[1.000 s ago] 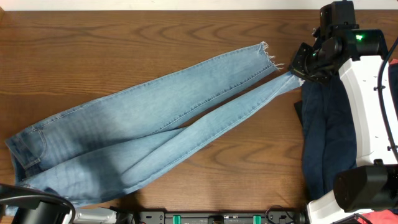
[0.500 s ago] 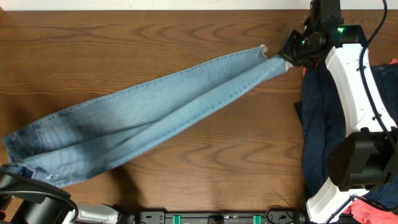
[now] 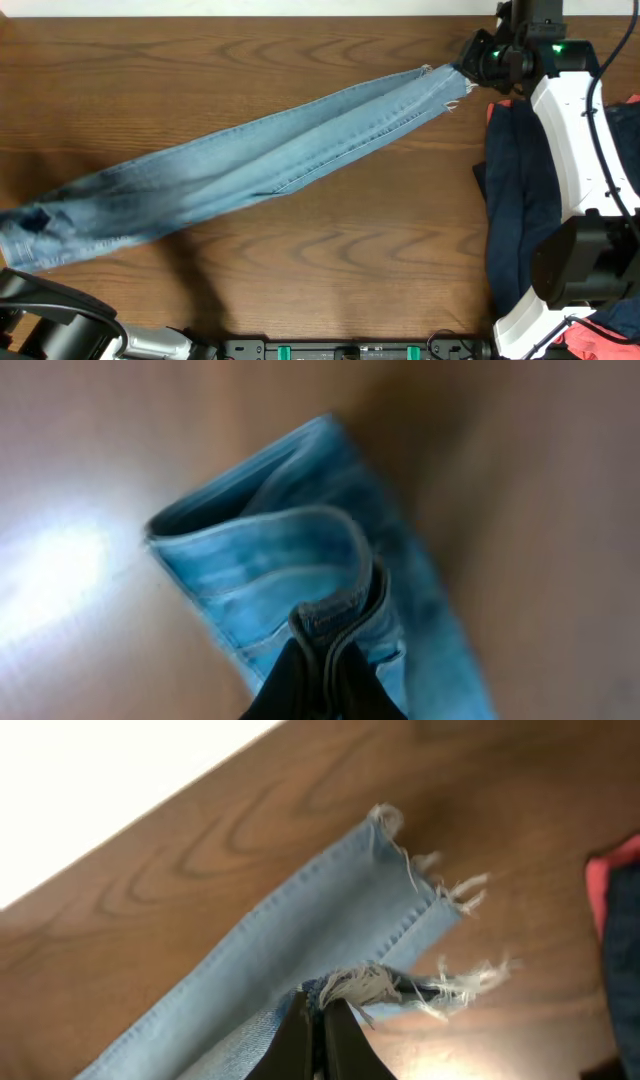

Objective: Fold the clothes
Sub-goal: 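Drag the held hems with the right gripper to stretch the folded legs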

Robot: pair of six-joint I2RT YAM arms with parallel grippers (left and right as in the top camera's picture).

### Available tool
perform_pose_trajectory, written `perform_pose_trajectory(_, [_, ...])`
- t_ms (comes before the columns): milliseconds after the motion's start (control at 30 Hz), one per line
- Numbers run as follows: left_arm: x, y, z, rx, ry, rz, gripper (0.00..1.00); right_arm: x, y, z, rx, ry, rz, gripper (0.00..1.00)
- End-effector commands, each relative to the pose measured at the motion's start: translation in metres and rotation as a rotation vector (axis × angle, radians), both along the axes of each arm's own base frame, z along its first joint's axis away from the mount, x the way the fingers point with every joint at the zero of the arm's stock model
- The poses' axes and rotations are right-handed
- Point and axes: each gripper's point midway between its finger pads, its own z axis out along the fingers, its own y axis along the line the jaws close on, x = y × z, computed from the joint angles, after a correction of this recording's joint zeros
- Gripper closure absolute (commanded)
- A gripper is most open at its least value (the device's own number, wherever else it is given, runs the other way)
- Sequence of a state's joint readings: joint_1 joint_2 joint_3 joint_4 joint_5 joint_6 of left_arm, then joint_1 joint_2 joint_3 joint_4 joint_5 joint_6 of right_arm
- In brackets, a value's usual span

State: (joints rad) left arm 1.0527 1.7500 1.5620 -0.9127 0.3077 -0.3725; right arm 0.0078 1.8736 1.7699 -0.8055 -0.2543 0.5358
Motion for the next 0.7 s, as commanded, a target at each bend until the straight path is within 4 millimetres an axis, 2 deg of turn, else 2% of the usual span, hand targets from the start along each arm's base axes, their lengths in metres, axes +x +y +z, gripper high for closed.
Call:
perform_pose_trajectory(0, [0.057, -0.013, 0.040, 0.044, -0.204, -0.115, 0.94, 0.006, -0.027, 0.032, -0.043, -0.097, -0.054, 0.99])
perform_pose_trajectory(133, [0.103, -0.022, 0.075, 0.163, -0.288, -0.221, 0.94, 0.005, -0.039, 0.047, -0.044, -0.139, -0.077, 0.99])
perform_pose_trajectory(167, [0.108, -0.023, 0.084, 0.186, -0.294, -0.229, 0.94, 0.004, -0.040, 0.050, -0.047, -0.145, -0.077, 0.99])
perform_pose_trajectory(233, [0.105, -0.022, 0.092, 0.197, -0.271, -0.202, 0.94, 0.001, -0.039, 0.056, -0.057, -0.156, -0.062, 0.99])
perform_pose_trajectory(333, [0.068, -0.016, 0.075, 0.155, -0.106, -0.075, 0.94, -0.005, -0.037, 0.057, -0.054, -0.143, -0.052, 0.99])
perform_pose_trajectory(467, [0.013, -0.023, 0.045, 0.074, 0.125, 0.030, 0.94, -0.014, -0.026, 0.052, -0.003, -0.103, -0.011, 0.99])
perform_pose_trajectory(567, [-0.021, -0.027, 0.032, 0.050, 0.277, 0.085, 0.94, -0.026, -0.024, 0.042, 0.025, -0.032, -0.030, 0.99])
perform_pose_trajectory(667, [-0.050, -0.029, 0.027, 0.046, 0.401, 0.130, 0.94, -0.048, -0.024, 0.026, 0.050, 0.096, -0.072, 0.99])
